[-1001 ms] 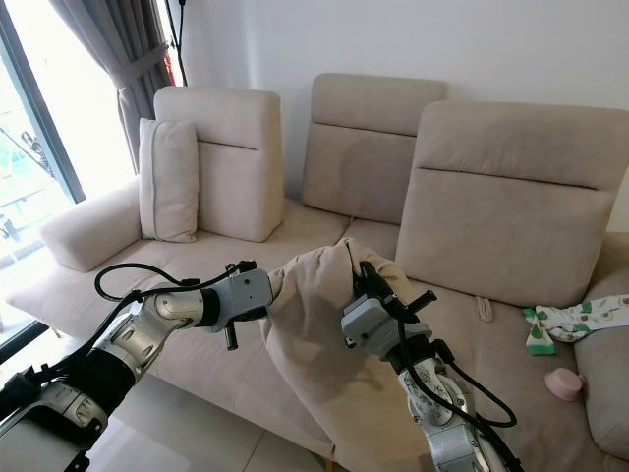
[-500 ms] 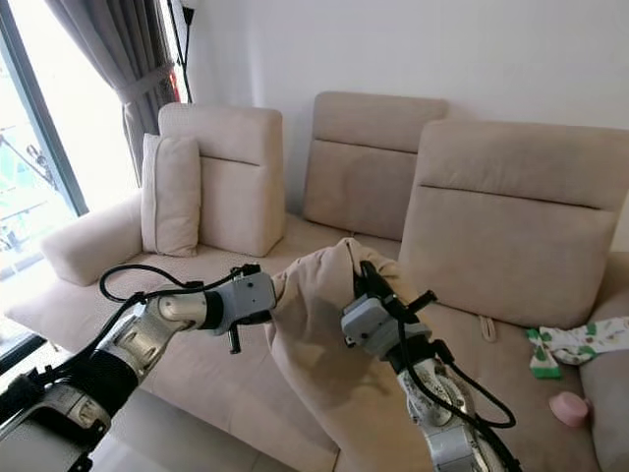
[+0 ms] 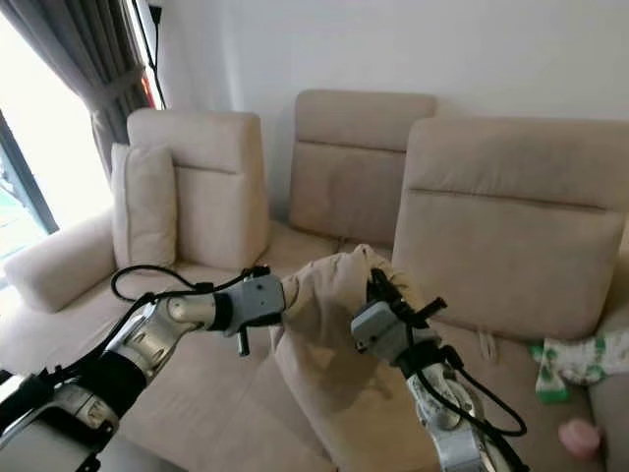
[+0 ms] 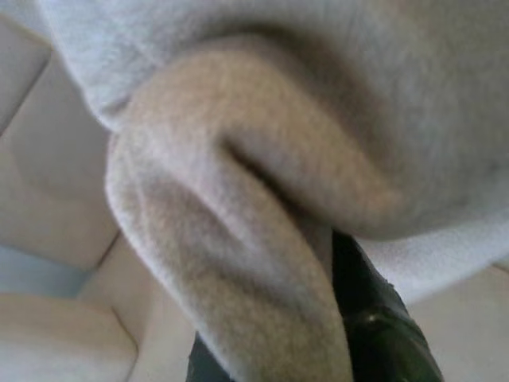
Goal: Move the pillow to the sofa from floor
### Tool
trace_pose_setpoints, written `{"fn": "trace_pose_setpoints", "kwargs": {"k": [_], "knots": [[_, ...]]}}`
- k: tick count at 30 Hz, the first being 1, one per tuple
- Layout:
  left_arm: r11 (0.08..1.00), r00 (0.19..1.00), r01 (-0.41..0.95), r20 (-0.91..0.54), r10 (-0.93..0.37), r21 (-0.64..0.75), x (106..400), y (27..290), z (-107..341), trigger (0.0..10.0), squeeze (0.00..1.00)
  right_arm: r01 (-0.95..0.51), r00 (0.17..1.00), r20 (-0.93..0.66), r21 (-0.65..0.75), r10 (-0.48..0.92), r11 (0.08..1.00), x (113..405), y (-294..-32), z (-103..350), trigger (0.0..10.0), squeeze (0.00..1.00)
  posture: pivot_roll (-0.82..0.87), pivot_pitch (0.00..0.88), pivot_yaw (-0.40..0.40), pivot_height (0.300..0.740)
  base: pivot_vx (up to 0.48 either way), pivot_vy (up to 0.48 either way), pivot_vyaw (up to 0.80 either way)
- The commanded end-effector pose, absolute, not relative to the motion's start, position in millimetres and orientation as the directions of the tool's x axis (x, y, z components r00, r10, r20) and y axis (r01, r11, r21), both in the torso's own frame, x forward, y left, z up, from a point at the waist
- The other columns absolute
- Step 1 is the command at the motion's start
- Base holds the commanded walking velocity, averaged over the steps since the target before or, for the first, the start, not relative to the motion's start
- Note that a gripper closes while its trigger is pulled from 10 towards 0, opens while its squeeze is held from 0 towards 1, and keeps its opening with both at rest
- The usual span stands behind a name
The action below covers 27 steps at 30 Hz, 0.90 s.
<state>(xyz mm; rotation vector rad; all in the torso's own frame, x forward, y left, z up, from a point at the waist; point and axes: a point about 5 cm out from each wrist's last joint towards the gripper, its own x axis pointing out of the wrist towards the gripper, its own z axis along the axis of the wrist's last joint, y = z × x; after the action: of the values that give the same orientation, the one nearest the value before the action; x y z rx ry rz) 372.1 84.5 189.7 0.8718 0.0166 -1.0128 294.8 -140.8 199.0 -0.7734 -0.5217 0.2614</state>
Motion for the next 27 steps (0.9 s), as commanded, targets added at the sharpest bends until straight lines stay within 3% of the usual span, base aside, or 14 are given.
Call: {"fn": "trace_pose_setpoints", "kwargs": {"k": [1, 4, 14, 27], "knots": [[0.210, 0.521, 0.707, -0.297, -0.800, 0.676, 368.8, 64.4, 212.4, 10.0, 0.00, -0.097, 0.793, 0.346, -0.740, 0.501, 0.665, 288.7, -122.0, 198.4, 10.0, 0.00, -0.15, 0.000, 0.056, 0.740, 0.326, 0.000, 0.00], [0.208, 0.522, 0.706, -0.298, -0.799, 0.677, 368.8, 64.4, 211.9, 10.0, 0.00, -0.098, 0.793, 0.346, -0.740, 0.501, 0.665, 288.7, -122.1, 198.3, 10.0, 0.00, -0.15, 0.000, 0.056, 0.740, 0.109, 0.000, 0.00], [0.200, 0.521, 0.700, -0.298, -0.800, 0.686, 369.7, 62.2, 212.7, 10.0, 0.00, -0.093, 0.821, 0.353, -0.694, 0.449, 0.714, 291.3, -127.7, 199.5, 10.0, 0.00, -0.16, 0.000, 0.061, 0.740, 0.000, 0.000, -0.69], [0.182, 0.507, 0.653, -0.246, -0.826, 0.735, 372.9, 44.0, 233.3, 10.0, 0.00, -0.070, 0.825, 0.380, -0.664, 0.417, 0.744, 293.9, -126.4, 204.3, 10.0, 0.00, -0.17, 0.000, 0.071, 0.740, 0.000, 0.000, 0.00]]}}
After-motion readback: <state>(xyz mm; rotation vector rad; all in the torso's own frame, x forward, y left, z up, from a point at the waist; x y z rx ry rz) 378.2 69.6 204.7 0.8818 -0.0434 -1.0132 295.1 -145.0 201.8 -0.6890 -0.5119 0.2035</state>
